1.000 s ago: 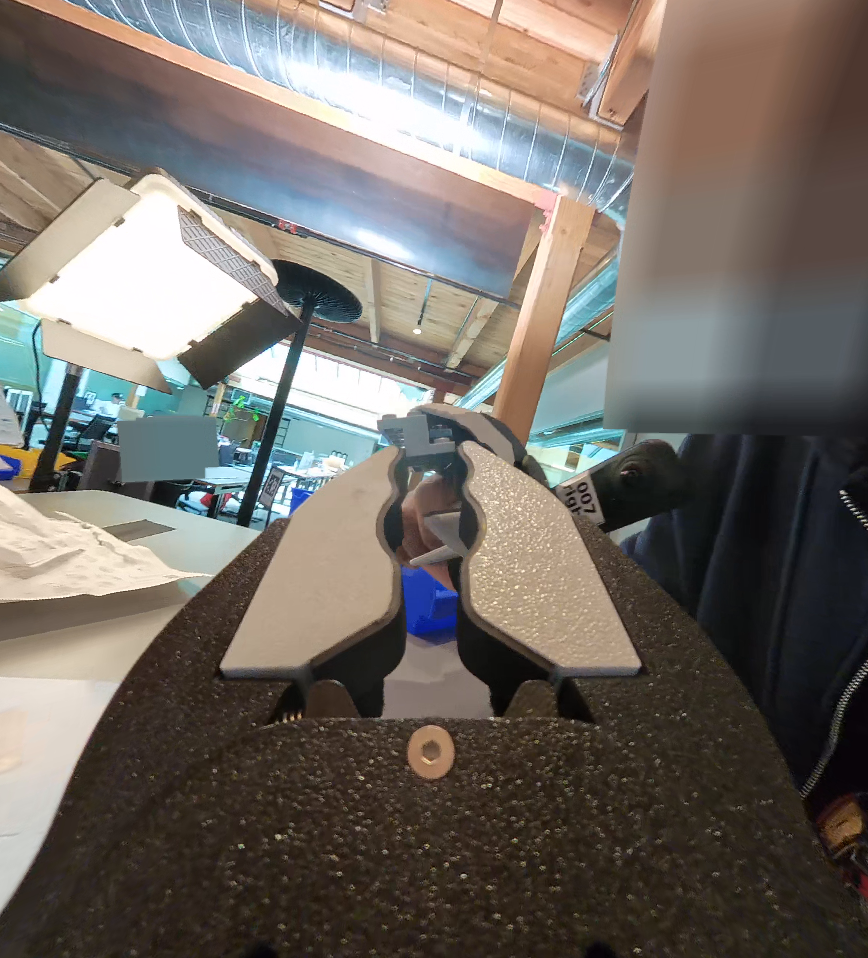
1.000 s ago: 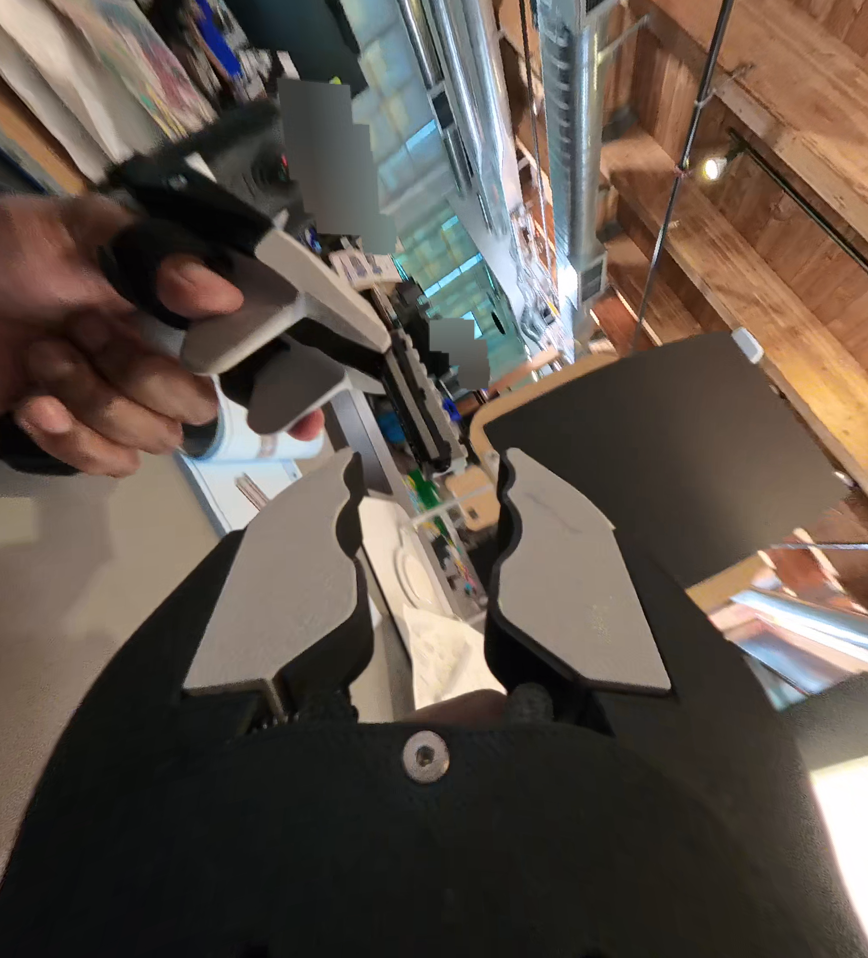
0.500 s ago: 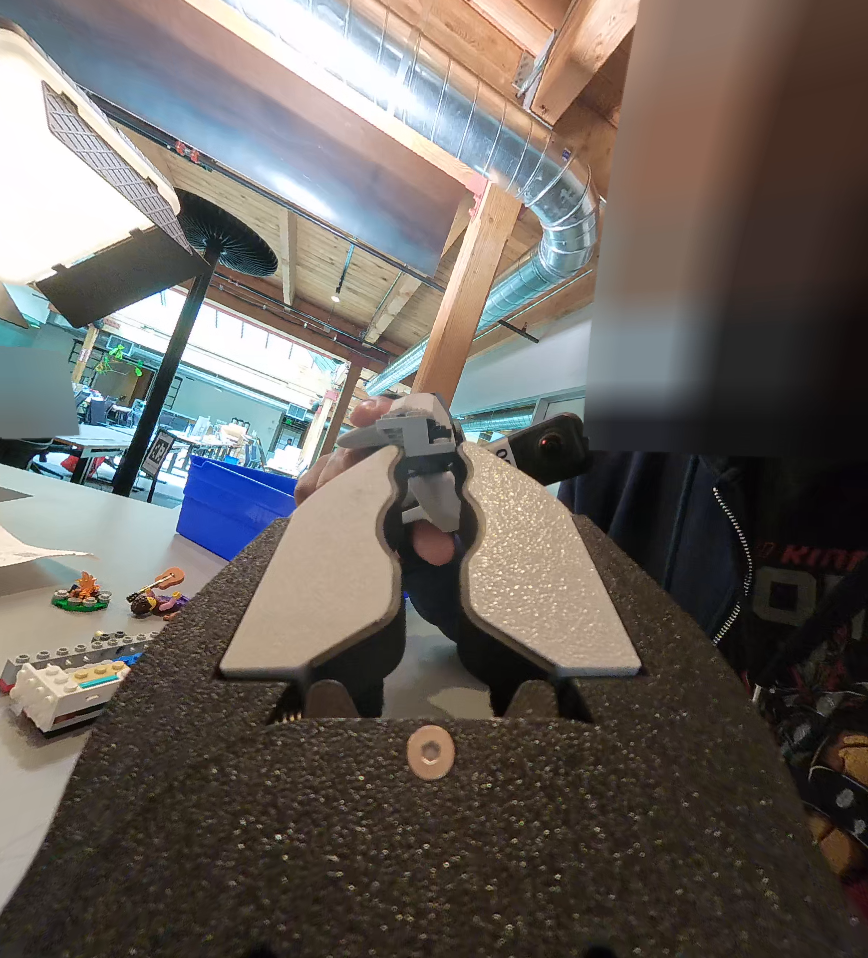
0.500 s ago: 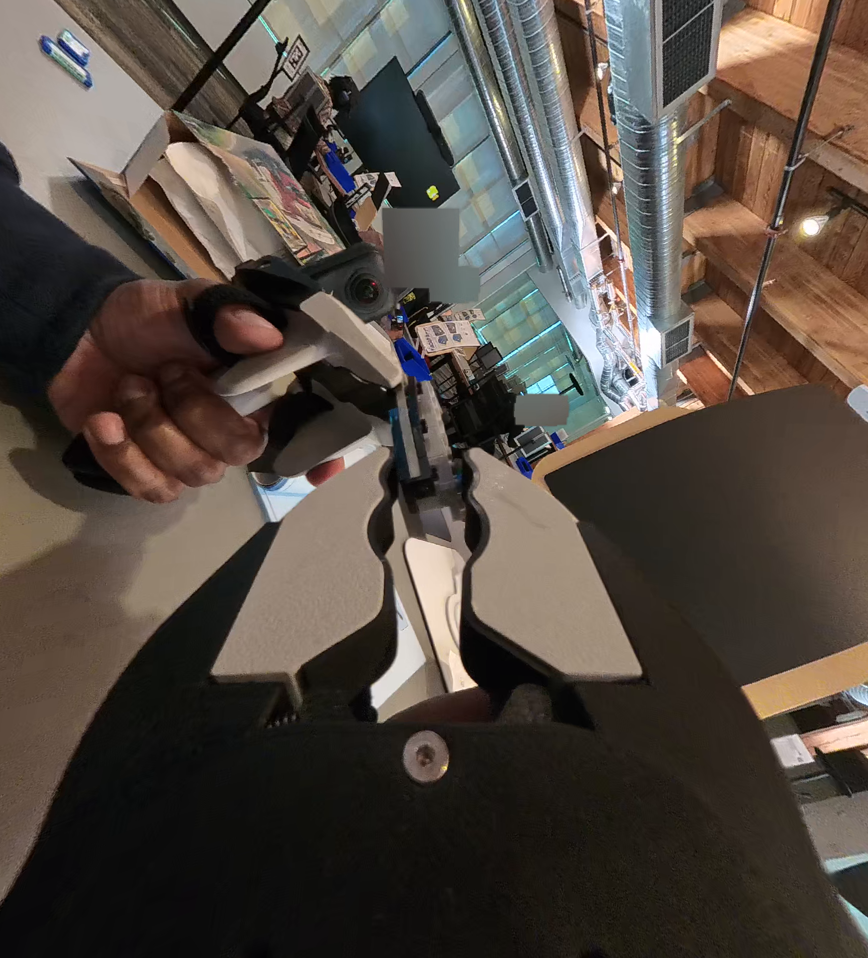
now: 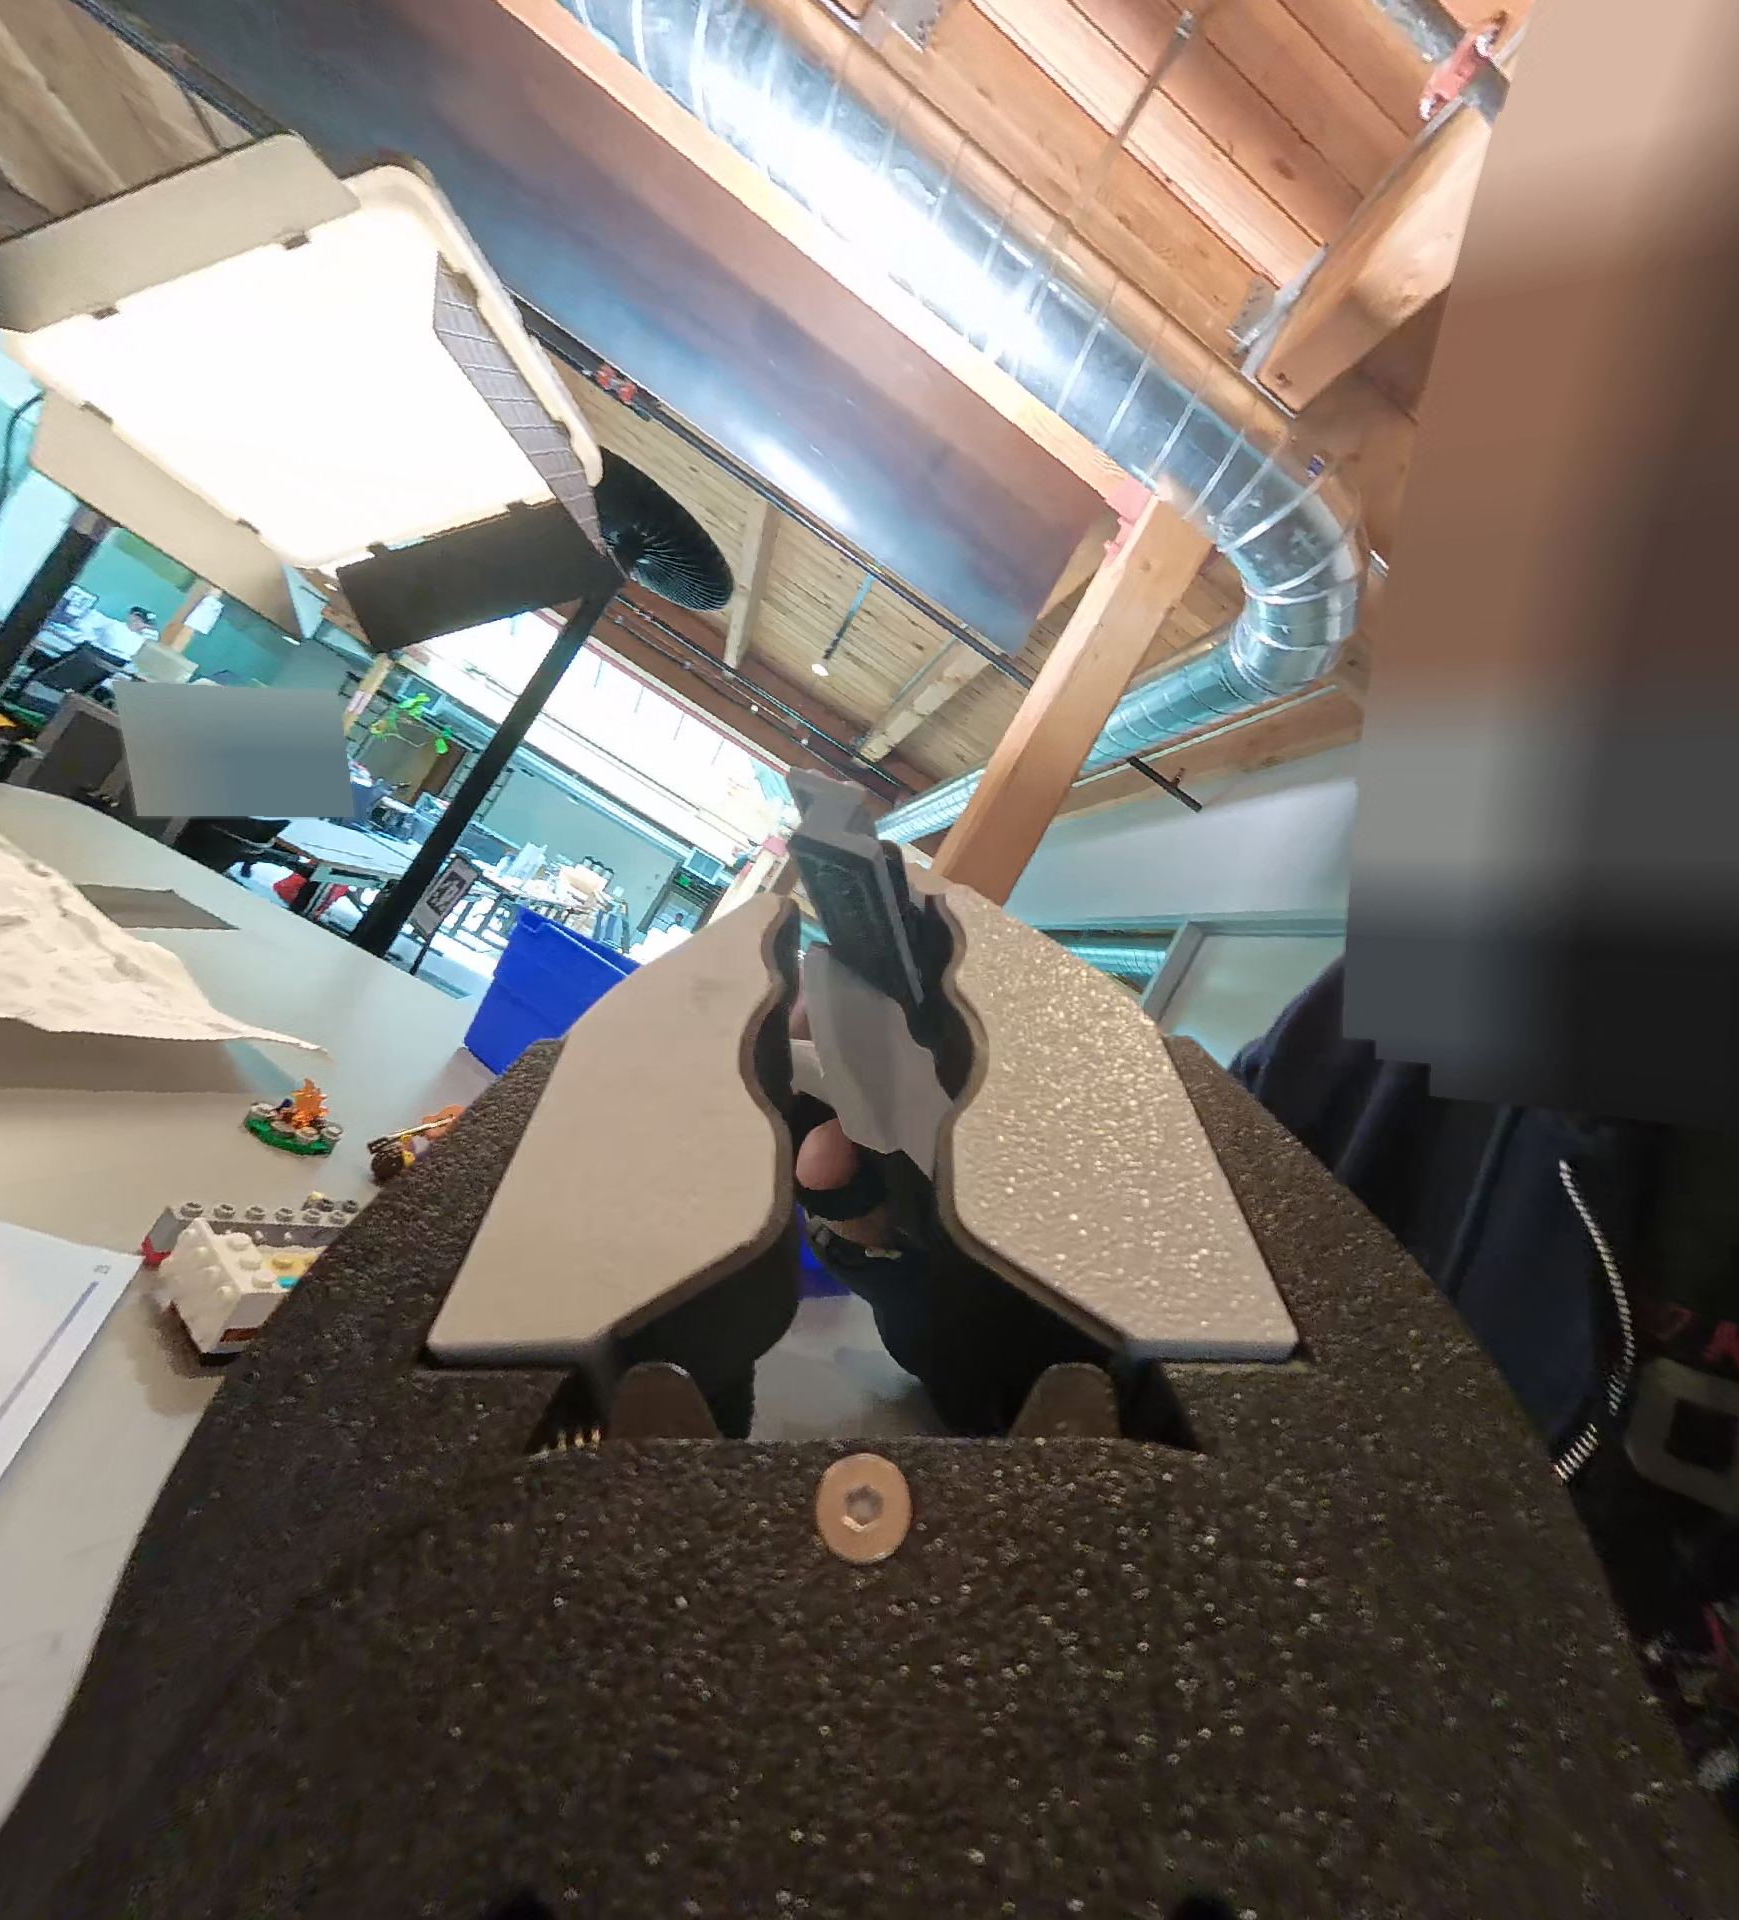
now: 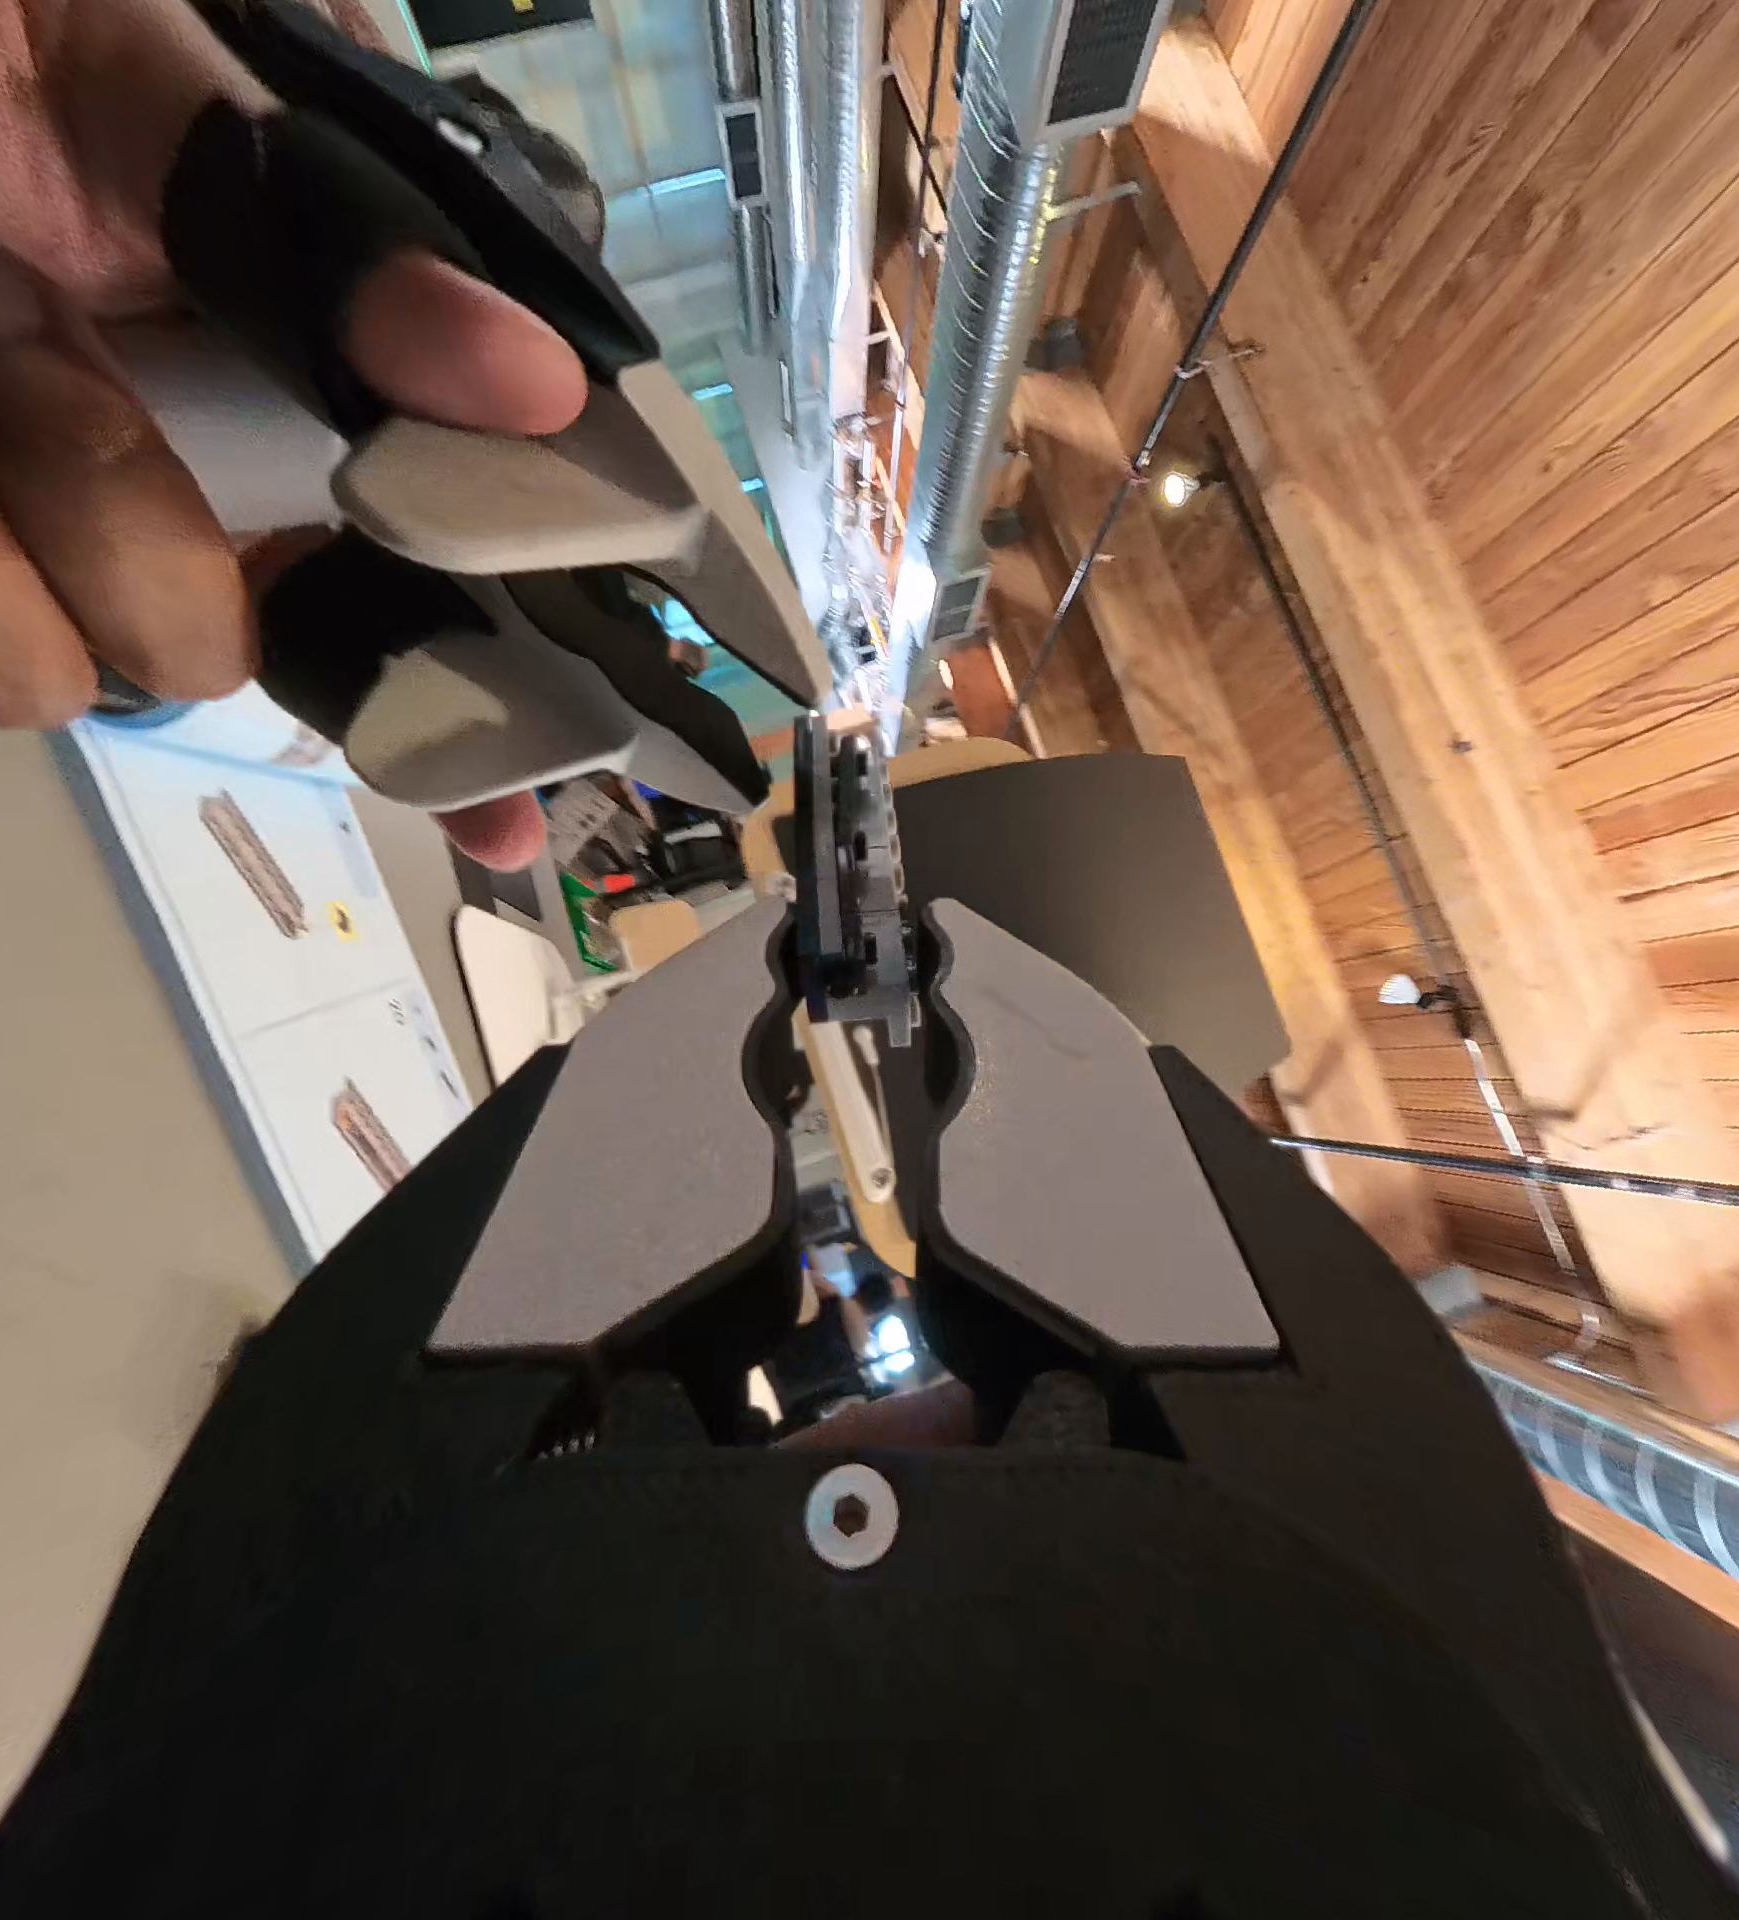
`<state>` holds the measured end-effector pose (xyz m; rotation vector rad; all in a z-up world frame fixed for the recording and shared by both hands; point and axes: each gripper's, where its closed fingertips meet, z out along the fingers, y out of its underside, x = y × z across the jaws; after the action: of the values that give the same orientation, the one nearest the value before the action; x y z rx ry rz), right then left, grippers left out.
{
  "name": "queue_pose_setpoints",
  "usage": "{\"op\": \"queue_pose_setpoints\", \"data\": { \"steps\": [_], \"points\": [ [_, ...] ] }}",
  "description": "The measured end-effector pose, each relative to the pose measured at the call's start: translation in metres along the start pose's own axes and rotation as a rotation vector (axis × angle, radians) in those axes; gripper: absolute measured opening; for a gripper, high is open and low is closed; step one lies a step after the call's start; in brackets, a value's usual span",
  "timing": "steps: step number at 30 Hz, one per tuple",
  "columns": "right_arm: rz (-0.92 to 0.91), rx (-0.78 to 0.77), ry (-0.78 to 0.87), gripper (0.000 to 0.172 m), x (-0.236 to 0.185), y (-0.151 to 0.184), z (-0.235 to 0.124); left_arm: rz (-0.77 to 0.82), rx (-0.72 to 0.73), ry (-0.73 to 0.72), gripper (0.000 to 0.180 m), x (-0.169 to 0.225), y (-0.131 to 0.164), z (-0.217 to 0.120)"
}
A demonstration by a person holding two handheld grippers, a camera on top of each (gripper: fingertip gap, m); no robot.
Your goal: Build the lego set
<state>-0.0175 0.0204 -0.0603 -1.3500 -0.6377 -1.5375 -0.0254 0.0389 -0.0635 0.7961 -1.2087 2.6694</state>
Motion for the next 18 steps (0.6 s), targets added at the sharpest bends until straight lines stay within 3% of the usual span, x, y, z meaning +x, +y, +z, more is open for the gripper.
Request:
{"op": "queue_pose_setpoints", "data": {
  "steps": [7,18],
  "points": [
    [-0.203,-0.116,0.091,0.019,-0.008,0.015,0.006,-0.041,0.046,-0.136,0.027,-0.016,0.002,0.006],
    [-0.315,-0.137,0.123,0.019,-0.019,0.024,0.006,-0.132,0.121,-0.290,0.028,-0.040,0.004,0.002]
  ]
}}
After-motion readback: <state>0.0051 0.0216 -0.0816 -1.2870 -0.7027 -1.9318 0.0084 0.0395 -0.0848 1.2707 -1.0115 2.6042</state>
